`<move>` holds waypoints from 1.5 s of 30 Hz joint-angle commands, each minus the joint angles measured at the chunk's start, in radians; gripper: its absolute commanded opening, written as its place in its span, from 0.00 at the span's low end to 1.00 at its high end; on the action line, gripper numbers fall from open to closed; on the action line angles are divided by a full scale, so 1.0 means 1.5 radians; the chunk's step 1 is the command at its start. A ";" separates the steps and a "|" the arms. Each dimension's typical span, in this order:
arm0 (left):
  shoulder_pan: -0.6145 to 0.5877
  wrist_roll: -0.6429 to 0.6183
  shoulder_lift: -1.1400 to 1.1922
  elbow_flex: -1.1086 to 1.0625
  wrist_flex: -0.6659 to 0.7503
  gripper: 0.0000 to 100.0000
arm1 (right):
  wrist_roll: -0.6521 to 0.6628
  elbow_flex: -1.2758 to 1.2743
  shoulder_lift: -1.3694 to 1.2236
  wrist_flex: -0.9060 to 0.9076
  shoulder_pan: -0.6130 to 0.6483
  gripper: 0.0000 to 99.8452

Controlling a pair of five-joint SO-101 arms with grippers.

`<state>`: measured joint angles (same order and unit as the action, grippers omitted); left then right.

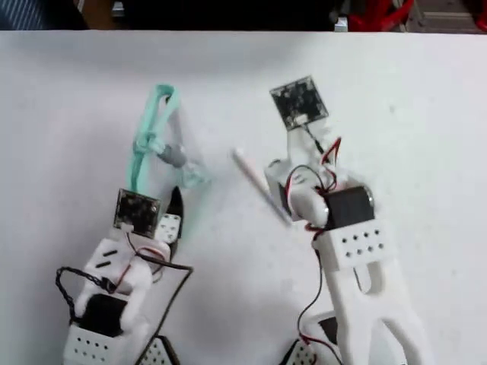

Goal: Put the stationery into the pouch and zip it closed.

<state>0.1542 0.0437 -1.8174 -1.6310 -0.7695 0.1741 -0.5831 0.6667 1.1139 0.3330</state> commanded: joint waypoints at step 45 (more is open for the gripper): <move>-0.012 -0.001 -0.005 -0.007 0.042 0.08 | 0.128 0.431 -0.745 -0.032 -0.036 0.02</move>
<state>0.1496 0.0437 -1.8174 -1.6540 -0.7311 0.3644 0.0414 -0.5102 1.0526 0.3145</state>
